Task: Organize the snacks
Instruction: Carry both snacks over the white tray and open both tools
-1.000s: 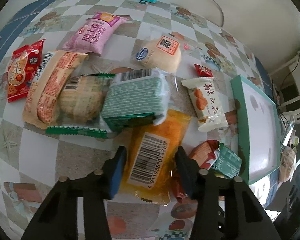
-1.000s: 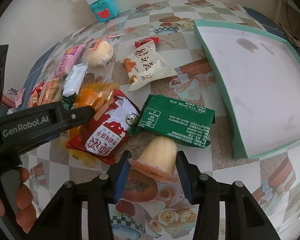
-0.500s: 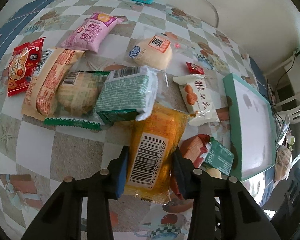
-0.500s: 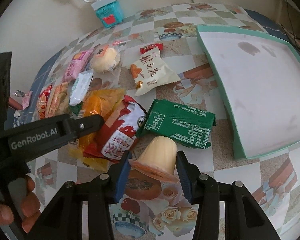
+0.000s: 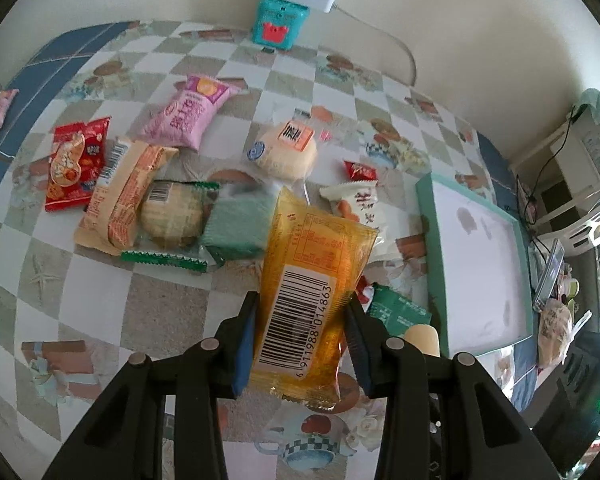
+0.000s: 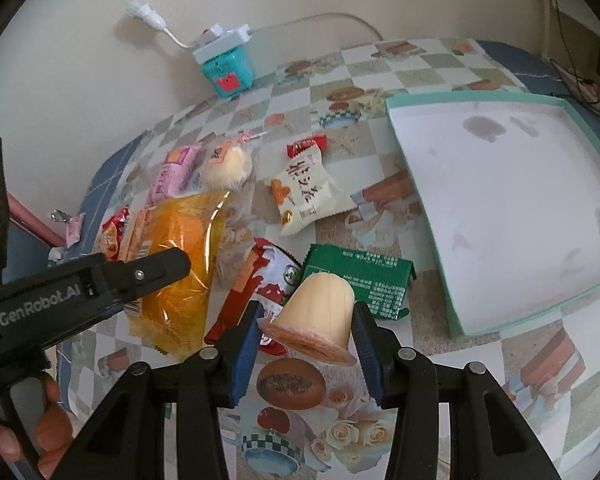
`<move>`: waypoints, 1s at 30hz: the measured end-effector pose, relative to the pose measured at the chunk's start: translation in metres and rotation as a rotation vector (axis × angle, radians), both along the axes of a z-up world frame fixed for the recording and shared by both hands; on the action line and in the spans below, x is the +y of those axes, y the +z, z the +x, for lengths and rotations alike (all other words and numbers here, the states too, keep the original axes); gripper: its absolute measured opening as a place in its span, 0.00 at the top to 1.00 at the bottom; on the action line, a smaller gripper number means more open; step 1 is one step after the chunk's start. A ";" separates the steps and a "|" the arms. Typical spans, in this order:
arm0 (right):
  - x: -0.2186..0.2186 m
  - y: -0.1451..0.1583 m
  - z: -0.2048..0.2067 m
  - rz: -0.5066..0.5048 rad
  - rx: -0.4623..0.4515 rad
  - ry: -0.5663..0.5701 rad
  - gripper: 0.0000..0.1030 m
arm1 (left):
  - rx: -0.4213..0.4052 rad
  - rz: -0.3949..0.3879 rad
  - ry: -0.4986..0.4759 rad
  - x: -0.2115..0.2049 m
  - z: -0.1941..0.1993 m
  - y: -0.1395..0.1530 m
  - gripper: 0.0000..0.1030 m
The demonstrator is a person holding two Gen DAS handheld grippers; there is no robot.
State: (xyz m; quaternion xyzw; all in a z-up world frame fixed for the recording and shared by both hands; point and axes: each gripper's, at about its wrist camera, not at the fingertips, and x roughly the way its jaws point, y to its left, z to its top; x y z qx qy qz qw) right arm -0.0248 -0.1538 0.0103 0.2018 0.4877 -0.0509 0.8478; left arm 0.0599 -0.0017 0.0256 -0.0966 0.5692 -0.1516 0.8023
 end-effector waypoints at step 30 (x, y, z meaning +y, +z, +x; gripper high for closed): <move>-0.158 0.016 -0.005 -0.121 0.042 -0.597 0.53 | -0.036 -0.019 -0.068 -0.121 0.023 0.027 0.59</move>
